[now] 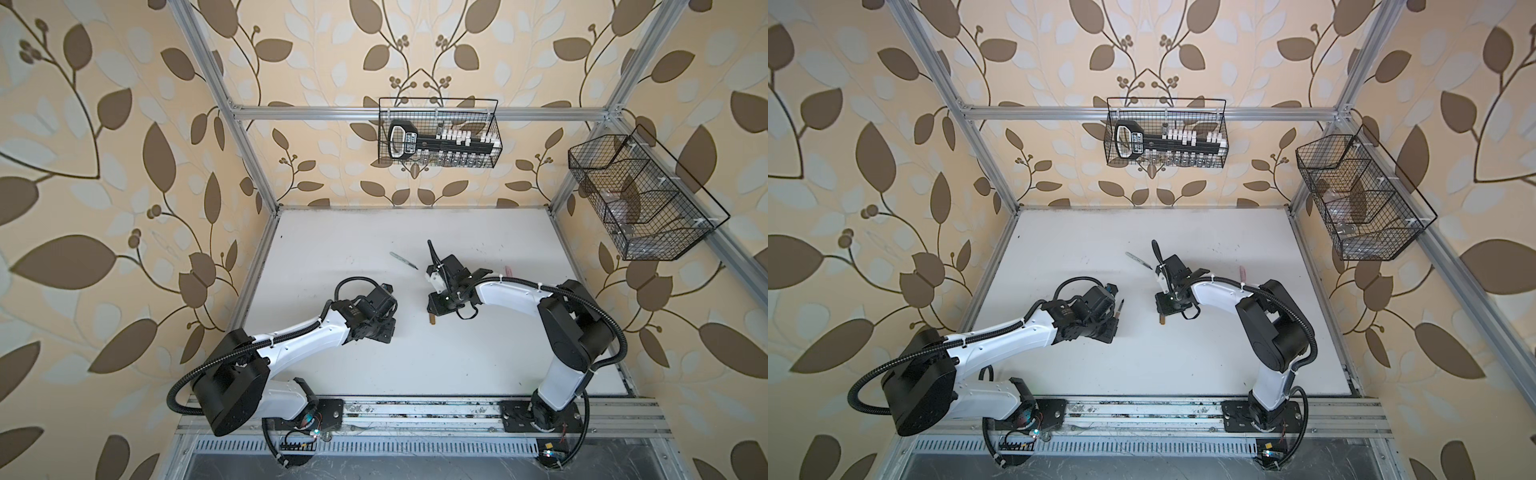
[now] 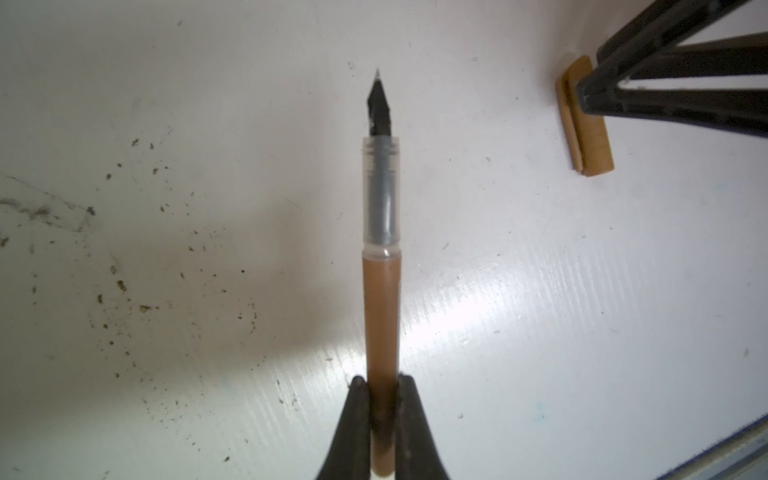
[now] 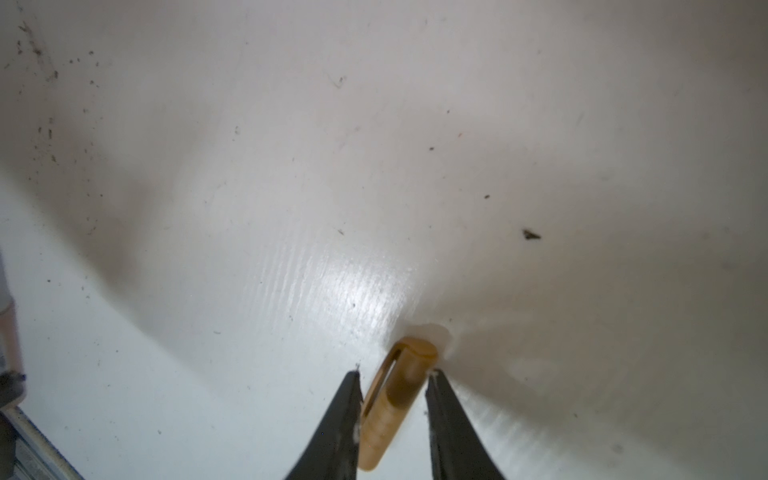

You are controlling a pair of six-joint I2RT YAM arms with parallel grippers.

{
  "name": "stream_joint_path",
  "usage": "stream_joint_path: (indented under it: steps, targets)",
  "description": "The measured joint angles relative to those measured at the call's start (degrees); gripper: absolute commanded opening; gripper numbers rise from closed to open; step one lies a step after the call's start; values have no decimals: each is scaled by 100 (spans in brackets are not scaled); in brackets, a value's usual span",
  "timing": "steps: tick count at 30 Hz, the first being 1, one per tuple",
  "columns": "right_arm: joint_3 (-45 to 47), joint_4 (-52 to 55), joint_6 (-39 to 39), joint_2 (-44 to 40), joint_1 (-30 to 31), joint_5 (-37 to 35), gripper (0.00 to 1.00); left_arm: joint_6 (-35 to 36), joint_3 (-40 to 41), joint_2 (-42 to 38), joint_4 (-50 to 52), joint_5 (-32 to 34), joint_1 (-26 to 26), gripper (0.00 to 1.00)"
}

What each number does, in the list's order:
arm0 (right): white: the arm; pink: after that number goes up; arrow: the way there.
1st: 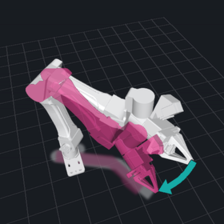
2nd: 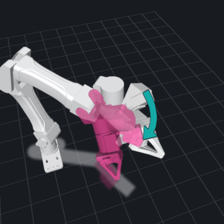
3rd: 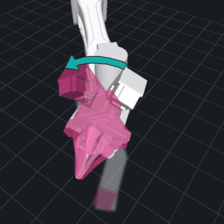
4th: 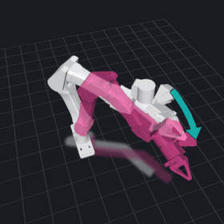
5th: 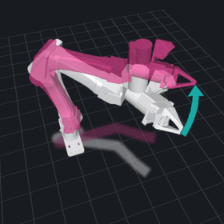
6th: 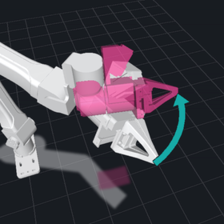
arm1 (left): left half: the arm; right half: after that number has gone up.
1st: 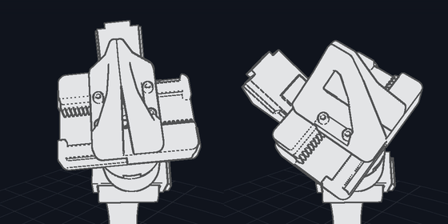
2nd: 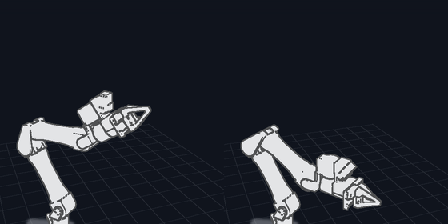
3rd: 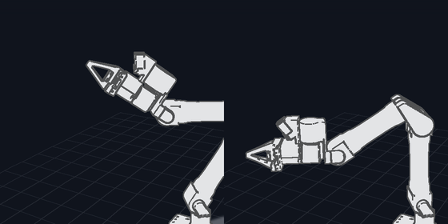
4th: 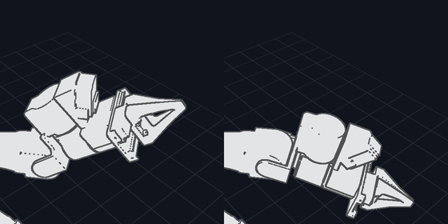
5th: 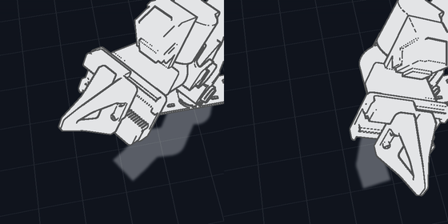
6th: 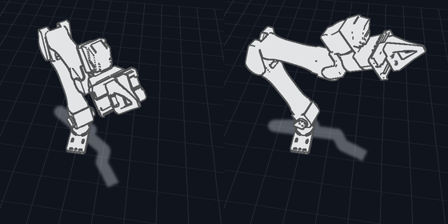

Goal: Insert pens into pen caps
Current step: Pick up the pen cap from the center of the table.

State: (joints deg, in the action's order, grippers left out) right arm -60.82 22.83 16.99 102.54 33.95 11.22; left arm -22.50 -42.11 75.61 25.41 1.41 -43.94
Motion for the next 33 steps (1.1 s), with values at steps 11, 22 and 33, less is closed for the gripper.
stream_joint_path:
  steps: [11, 22, 33]
  targets:
    - [0, 31, 35, 109, -48, 61, 26, 2, 0, 0, 0, 2, 0, 4]
    - [-59, 212, 33, 142, 55, -85, 26, 4, 0, -2, 2, 4, 0, 4]
    - [-61, 267, 24, 142, 42, -2, 25, 7, 0, -4, 2, 4, 0, 4]
